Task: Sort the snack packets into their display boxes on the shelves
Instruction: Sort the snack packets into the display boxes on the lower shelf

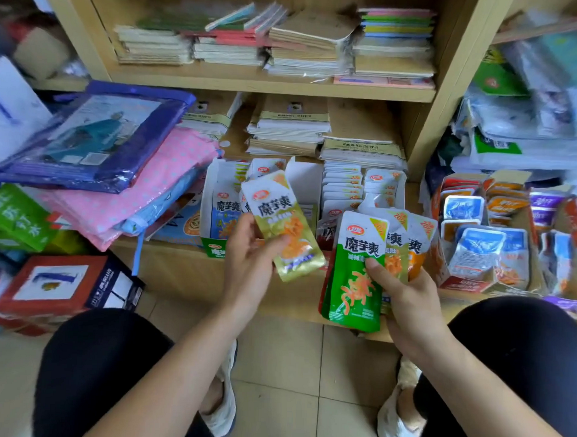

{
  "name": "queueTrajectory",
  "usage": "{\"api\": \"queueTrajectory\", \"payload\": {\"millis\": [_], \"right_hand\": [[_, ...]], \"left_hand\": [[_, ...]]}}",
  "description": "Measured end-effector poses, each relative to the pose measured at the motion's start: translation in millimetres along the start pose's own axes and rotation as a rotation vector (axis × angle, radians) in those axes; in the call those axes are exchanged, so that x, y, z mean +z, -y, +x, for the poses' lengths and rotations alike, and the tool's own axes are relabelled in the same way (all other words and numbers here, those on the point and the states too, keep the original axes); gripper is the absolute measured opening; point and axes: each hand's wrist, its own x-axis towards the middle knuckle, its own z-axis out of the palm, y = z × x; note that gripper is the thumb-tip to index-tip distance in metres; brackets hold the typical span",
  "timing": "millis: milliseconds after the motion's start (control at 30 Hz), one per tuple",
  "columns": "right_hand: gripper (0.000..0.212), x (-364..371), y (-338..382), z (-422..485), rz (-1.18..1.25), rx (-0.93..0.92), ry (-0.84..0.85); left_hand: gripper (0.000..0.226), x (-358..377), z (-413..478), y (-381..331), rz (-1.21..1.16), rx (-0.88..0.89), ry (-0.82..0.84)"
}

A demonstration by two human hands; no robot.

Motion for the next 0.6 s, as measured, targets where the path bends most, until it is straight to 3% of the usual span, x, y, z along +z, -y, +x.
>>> {"api": "queueTrajectory", "payload": {"millis": [233, 367, 433, 533, 600], "right_hand": [[0.034, -3, 6, 5, 0.047, -0.023, -0.058], [0.035, -6, 5, 7, 0.044, -0.049, -0.070], [0.037, -8, 4, 8, 0.033, -0.067, -0.063], [0.040, -11, 3, 9, 0.001, -0.106, -0.054], [0.042, -12, 3, 9, -0.021, -0.133, -0.049]], "left_hand": [[0.021, -2, 56, 4, 0.425, 0.261, -0.085], [0.043, 12, 73, 5, 0.640, 0.284, 0.019], [0.047, 16, 68, 2, 0.655, 0.231, 0.046], [0.030, 19, 44, -5, 0.601, 0.260, 0.062], [0.035, 22, 18, -9, 0.467, 0.176, 0.214]]}}
